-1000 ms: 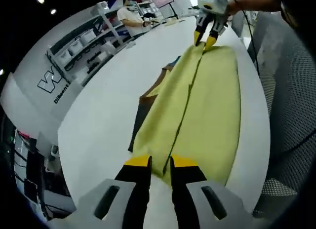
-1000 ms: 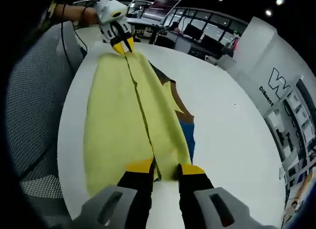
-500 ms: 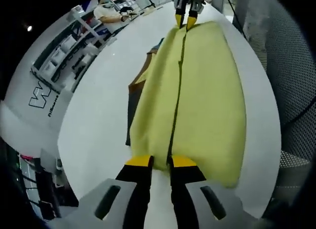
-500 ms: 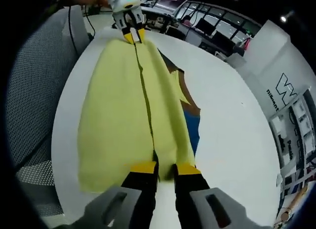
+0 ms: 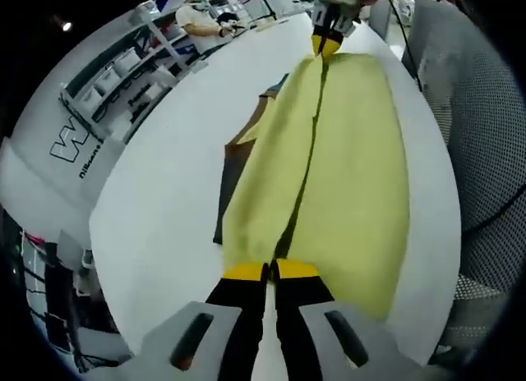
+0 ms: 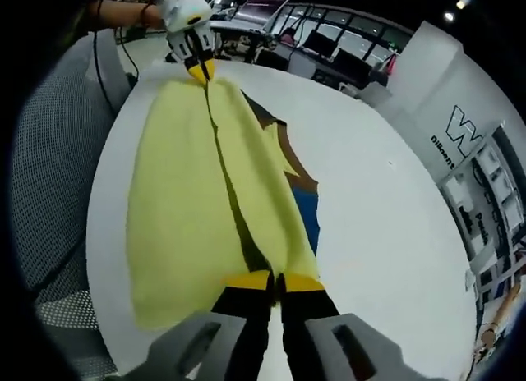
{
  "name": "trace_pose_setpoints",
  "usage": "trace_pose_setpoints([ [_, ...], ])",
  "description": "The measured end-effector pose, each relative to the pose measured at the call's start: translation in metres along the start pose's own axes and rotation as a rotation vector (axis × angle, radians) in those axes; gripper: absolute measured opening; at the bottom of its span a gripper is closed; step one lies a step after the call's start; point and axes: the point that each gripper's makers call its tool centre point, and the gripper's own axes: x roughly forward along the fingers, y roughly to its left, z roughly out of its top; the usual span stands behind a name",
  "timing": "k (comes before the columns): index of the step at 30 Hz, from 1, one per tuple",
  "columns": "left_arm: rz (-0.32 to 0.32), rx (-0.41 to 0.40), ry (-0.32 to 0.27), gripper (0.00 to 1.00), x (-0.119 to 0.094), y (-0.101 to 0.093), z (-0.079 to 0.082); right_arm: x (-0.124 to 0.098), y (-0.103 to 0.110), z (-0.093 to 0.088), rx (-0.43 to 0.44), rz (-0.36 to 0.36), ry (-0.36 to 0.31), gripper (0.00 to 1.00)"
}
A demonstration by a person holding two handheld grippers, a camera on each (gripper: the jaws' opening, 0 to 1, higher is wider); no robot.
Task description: Fold the garment on the visible template until the final outline fits inside the template.
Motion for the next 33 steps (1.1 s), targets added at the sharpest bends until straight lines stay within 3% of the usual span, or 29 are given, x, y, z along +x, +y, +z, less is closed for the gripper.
trace_pose_setpoints([
  [7,0.022,-0.143,-0.056,0.01,-0.006,0.005,0.007,-0.005,-0.006,0.009,0.113,-0.016,-0.055,0.00],
  [9,0.023,-0.218,-0.070,0.01,-0.008,0.005,0.010,-0.005,-0.008,0.009,0.159,-0.016,-0.061,0.00],
  [12,0.032,-0.230,-0.078,0.01,-0.010,0.008,0.013,-0.004,-0.010,0.009,0.252,-0.025,-0.072,0.00],
  [15,0.041,-0.275,-0.108,0.01,-0.010,0.012,0.019,-0.004,-0.012,0.013,0.402,-0.014,-0.108,0.00],
  [19,0.041,-0.315,-0.099,0.01,-0.006,0.014,0.017,-0.001,-0.016,0.009,0.441,-0.024,-0.106,0.00],
  [23,0.036,-0.409,-0.083,0.01,-0.001,0.014,0.011,0.001,-0.014,0.006,0.474,-0.019,-0.096,0.00],
  [27,0.049,-0.404,-0.085,0.02,0.002,0.015,0.011,0.003,-0.016,0.004,0.456,-0.036,-0.081,0.04],
  [33,0.055,-0.408,-0.099,0.01,0.002,0.020,0.020,0.003,-0.020,0.010,0.477,-0.046,-0.102,0.00],
])
